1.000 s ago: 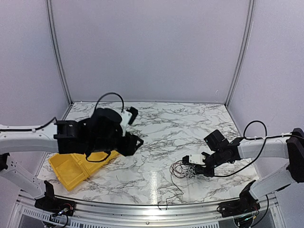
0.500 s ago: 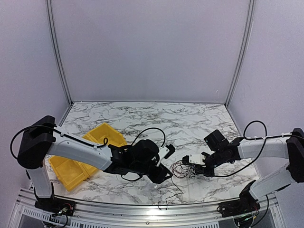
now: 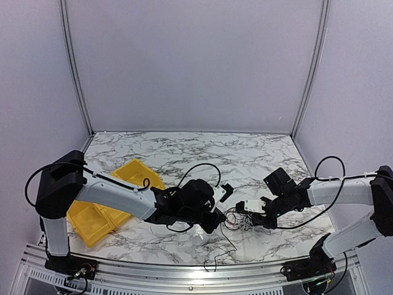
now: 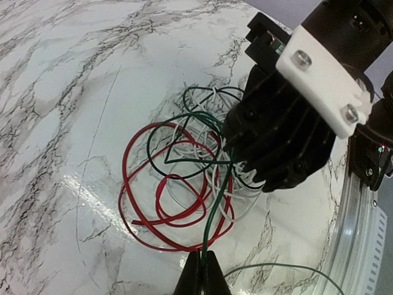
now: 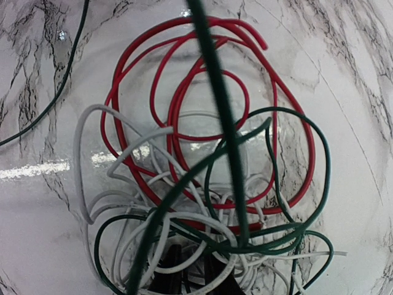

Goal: Untangle the cables

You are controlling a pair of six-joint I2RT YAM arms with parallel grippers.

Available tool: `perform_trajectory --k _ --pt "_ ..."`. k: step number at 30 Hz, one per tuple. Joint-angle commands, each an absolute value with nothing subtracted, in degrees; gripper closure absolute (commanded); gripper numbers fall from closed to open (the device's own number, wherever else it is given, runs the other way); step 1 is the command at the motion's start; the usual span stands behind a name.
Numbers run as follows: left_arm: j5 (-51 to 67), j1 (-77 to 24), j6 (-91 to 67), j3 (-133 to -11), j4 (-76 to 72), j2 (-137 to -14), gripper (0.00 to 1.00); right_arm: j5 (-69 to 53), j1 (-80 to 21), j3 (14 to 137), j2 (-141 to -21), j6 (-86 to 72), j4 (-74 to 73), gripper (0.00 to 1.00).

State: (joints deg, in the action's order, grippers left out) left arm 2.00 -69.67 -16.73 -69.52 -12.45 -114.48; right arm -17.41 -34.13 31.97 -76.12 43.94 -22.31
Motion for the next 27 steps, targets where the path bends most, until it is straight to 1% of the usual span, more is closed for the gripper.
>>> perform_trajectory --k 1,13,18,27 --pt "-3.0 -69.43 -17.54 -67.38 -14.59 -105.97 1.0 -16.56 -34.56 33.32 -75.32 43.77 -21.89 0.85" --pt "-21.9 -69.39 -17.1 -57.89 -13.37 -77.49 1.0 -15.48 -34.57 33.22 -76.06 43.77 -21.46 0.85" --pt "-29.31 -69.35 -12.53 -62.19 -2.93 -68.38 1.0 -15.12 -34.58 33.22 -76.33 43.86 -21.45 0.84" --pt "-38.22 -69.35 -7.62 -67.77 6.85 -56.84 1.0 -14.25 -34.57 33.21 -77.58 43.65 -21.35 0.84"
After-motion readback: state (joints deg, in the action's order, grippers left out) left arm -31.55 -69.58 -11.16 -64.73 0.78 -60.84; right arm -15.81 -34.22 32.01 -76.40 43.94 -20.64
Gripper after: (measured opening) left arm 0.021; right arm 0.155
